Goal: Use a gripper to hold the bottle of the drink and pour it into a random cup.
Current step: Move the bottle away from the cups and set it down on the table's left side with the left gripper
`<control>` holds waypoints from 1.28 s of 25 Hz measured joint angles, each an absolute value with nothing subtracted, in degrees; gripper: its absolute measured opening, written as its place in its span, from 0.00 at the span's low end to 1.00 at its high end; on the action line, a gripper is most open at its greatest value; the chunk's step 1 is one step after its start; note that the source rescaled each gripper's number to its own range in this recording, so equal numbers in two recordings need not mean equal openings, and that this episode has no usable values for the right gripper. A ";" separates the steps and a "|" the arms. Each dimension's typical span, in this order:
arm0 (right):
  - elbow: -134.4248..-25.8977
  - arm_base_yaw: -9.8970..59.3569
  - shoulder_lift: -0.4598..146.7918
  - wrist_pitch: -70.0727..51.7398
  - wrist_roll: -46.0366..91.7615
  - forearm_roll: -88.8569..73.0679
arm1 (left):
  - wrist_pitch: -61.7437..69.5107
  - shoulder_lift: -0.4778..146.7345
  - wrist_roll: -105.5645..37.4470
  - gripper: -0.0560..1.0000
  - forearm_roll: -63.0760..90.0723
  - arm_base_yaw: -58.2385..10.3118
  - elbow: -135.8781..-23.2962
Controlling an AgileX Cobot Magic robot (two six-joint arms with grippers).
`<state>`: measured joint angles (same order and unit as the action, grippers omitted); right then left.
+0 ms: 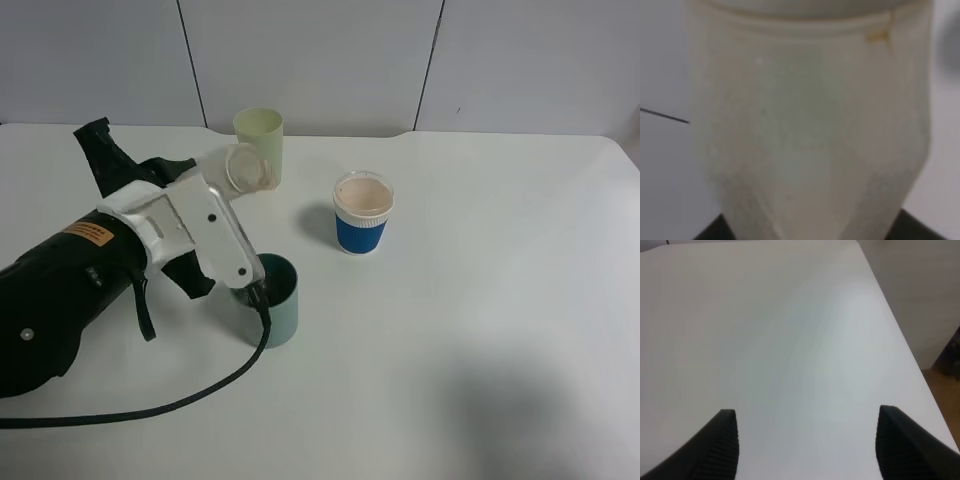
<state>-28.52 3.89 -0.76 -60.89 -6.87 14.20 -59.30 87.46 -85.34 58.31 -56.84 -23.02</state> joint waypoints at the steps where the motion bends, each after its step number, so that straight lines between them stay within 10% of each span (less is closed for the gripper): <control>1: -28.52 3.89 -0.76 -60.89 -6.87 14.20 | -58.95 87.15 -82.12 0.05 57.04 -56.21 -23.02; 21: -28.52 3.89 -0.76 -60.89 -6.87 14.20 | -47.07 86.45 -9.36 0.05 -1.14 -27.08 -23.02; 32: -28.52 3.89 -0.76 -60.89 -6.87 14.20 | -49.68 95.39 -1.33 0.05 -22.04 -12.26 -23.09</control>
